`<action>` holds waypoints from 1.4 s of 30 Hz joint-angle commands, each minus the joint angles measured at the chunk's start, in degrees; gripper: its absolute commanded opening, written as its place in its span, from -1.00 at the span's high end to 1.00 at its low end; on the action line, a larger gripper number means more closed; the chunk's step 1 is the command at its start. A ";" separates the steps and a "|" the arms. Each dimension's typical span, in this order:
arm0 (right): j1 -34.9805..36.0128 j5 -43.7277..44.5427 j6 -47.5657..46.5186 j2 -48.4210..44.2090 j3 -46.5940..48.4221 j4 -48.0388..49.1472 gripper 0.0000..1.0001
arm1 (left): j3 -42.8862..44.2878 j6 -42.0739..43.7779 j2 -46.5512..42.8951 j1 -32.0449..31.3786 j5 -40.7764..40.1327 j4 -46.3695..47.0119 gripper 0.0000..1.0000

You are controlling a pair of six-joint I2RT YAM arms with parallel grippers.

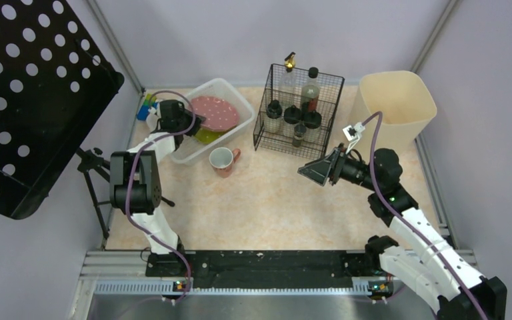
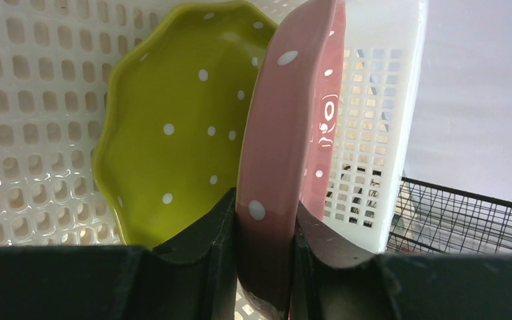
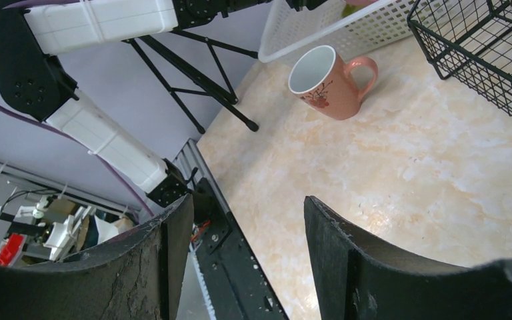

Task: Clear the kitchen counter

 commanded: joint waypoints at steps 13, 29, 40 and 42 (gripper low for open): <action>-0.38 0.13 0.14 -1.86 -1.18 1.30 -0.22 | -0.13 0.01 3.48 2.21 3.20 15.49 1.00; -0.38 0.07 1.27 -1.25 -3.08 3.38 -0.22 | -6.59 -1.85 5.86 2.41 12.24 20.25 0.20; -0.38 0.15 2.13 -2.23 -3.29 3.24 -0.22 | -4.71 0.00 3.98 2.34 14.81 9.74 -0.01; -0.38 0.43 1.97 -2.74 -3.33 2.78 -0.22 | -3.32 0.88 3.15 2.40 14.80 5.81 -0.01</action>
